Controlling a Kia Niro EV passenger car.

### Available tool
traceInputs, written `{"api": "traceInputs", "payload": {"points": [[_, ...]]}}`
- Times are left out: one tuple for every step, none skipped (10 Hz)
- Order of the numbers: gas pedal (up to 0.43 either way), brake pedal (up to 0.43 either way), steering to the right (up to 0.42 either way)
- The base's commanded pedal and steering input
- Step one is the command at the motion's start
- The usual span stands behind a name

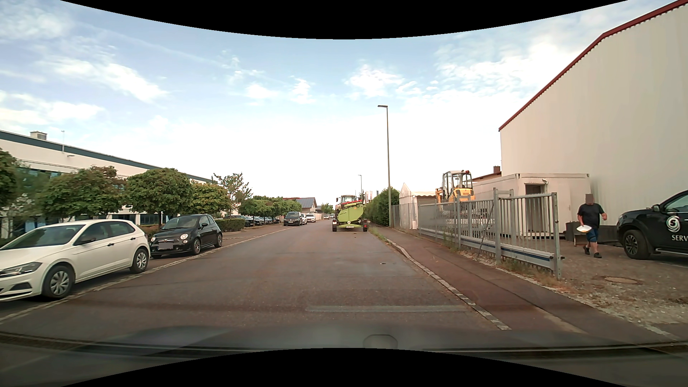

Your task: Follow the waypoints while adhering to traffic rules and regulations

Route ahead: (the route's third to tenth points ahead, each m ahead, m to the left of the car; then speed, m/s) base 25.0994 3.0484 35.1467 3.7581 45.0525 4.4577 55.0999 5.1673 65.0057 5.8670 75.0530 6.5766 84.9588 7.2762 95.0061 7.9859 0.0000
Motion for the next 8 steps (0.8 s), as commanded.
{"api": "traceInputs", "payload": {"points": [[0.0,0.244,-0.005],[0.0,0.244,-0.005],[0.0,0.244,-0.005],[0.0,0.244,-0.005],[0.0,0.244,-0.005],[0.0,0.244,-0.005],[0.0,0.244,-0.004],[0.0,0.244,-0.005]]}}
